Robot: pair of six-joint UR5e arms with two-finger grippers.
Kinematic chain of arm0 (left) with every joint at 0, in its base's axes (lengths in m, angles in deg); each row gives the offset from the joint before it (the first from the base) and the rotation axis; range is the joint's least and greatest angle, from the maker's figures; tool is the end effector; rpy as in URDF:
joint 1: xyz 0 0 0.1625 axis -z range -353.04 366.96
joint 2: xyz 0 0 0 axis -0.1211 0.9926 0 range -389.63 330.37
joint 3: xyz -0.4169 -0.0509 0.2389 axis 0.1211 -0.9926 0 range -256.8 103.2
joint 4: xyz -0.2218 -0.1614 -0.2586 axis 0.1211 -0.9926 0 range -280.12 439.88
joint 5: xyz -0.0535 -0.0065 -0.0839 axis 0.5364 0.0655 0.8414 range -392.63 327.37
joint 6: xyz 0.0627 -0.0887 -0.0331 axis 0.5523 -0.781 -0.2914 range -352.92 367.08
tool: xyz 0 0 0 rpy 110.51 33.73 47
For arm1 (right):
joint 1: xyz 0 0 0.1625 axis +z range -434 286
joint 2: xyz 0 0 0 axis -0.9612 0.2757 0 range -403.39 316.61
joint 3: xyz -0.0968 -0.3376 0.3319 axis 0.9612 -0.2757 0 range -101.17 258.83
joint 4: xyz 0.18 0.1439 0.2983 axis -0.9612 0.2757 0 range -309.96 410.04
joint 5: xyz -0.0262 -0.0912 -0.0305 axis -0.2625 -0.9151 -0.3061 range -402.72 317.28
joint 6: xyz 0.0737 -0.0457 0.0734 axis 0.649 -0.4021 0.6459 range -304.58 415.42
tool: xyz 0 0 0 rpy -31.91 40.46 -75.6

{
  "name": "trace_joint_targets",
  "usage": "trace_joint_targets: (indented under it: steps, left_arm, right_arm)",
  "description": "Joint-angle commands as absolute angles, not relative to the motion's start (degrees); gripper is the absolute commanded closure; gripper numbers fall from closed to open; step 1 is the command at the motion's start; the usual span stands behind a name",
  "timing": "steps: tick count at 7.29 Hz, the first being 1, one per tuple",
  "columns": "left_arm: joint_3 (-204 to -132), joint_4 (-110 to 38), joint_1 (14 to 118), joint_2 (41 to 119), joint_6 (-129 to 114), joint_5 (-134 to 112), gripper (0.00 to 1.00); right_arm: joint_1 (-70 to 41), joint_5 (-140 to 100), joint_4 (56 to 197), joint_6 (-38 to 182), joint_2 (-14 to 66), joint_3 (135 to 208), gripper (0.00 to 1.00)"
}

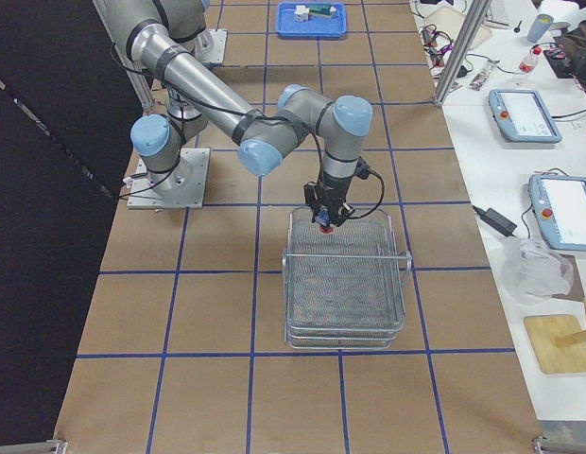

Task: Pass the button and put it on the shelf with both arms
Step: 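Lower the button into the wire mesh basket and open the right gripper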

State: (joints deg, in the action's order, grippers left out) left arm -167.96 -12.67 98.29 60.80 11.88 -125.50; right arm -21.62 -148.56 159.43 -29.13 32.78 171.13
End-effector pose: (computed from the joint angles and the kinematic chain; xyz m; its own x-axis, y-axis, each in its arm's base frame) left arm -0.1380 -0.4443 0.5156 -0.9929 0.1104 -0.0438 0.1069 0.9914 0.0761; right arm -0.2608 -0.5060 0.4302 -0.6782 -0.7302 0.0823 -0.6912 0.6720 0.2659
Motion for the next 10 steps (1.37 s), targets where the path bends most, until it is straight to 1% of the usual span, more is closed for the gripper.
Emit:
trace_joint_targets:
  steps: [1, 2, 3, 4, 5, 6, 7, 8, 9, 10]
  left_arm:
    - [-168.03, -12.59, 98.28, 60.81, 11.91, -125.44, 0.0]
    - [-168.03, -12.5, 98.19, 60.81, 11.91, -125.35, 0.0]
    - [-167.6, -10.67, 97.67, 60.81, 12.0, -125.35, 0.0]
    - [-167.68, -6.65, 97.14, 60.81, 11.91, -125.26, 0.0]
    - [-167.94, -6.7, 97.22, 60.72, 11.39, -125.35, 0.0]
    - [-167.94, -6.78, 97.13, 60.63, 11.39, -125.35, 0.0]
    - [-167.94, -6.78, 97.05, 60.63, 11.47, -125.18, 0.0]
    - [-167.94, -6.78, 97.05, 60.63, 11.47, -125.09, 0.0]
    - [-167.94, -6.78, 97.05, 60.63, 11.56, -125.18, 0.0]
    - [-167.94, -6.78, 97.05, 60.63, 11.74, -125.18, 0.0]
  right_arm:
    - [-21.61, -148.46, 159.99, -29.13, 31.85, 171.12, 0.38]
    - [-21.44, -148.37, 159.99, -29.13, 31.85, 171.12, 0.12]
    - [-21.44, -148.45, 159.9, -29.13, 31.85, 171.12, 0.0]
    - [-21.44, -148.8, 159.81, -29.13, 32.11, 171.12, 0.0]
    - [-21.35, -148.98, 159.55, -29.22, 32.63, 171.03, 0.0]
    - [-21.18, -148.63, 158.24, -29.22, 34.64, 170.94, 0.0]
    - [-20.3, -146.19, 154.66, -28.52, 38.58, 171.03, 0.0]
    - [-19.08, -141.82, 149.32, -20.25, 41.92, 171.46, 0.0]
    - [-15.93, -137.25, 145.18, -7.46, 43.7, 171.64, 0.0]
    - [-9.38, -136.68, 143.74, 3.37, 45.63, 171.73, 0.0]
